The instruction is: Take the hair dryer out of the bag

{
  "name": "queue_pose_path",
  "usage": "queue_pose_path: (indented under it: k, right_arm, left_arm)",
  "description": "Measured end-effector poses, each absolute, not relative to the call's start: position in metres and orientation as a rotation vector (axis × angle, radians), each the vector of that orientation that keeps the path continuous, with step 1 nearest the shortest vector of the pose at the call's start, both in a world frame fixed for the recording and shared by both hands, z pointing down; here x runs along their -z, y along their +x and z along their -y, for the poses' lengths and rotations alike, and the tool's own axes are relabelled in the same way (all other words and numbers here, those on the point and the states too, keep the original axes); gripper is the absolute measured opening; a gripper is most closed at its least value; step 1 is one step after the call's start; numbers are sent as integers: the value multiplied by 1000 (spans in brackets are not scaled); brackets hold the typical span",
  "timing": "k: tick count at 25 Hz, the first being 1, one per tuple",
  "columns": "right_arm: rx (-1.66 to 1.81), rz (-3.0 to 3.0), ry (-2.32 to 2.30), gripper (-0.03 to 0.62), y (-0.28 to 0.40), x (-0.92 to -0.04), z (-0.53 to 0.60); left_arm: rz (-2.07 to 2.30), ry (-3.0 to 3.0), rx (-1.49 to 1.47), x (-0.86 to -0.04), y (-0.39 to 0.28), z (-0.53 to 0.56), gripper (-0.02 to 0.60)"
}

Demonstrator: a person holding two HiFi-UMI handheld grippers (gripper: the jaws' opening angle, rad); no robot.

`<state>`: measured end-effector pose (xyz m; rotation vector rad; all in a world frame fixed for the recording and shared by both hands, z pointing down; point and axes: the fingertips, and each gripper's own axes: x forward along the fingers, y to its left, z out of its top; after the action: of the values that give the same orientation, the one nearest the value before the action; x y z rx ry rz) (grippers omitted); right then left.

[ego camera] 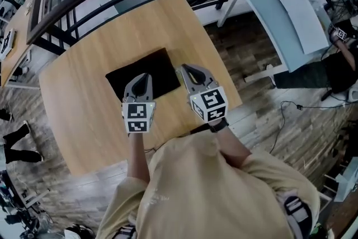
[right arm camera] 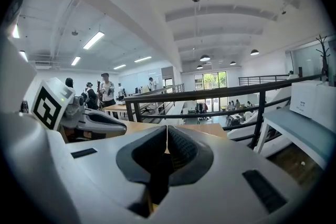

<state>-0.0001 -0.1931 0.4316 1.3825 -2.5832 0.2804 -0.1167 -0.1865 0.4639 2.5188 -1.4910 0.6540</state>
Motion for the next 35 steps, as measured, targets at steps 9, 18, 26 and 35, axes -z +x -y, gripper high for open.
queue_pose_path:
  k: [9,18,26,35]
  right_arm:
    - [-347,2529,1333,15,25,-467,222]
    - [-409,2496,1236,15,21,-499,237]
    - [-428,2484,1193,15,15,-513,241]
    - [-449,2478,1187,15,17,-522,242]
  left_arm:
    - [1139,2587,-1039,-541,-85,226,137]
    - [895,2493,-1369,-615,-88,242,207]
    - [787,2369,-1495,-656,-101,244,162]
    - [820,2315,-1493,-663,-110,242,37]
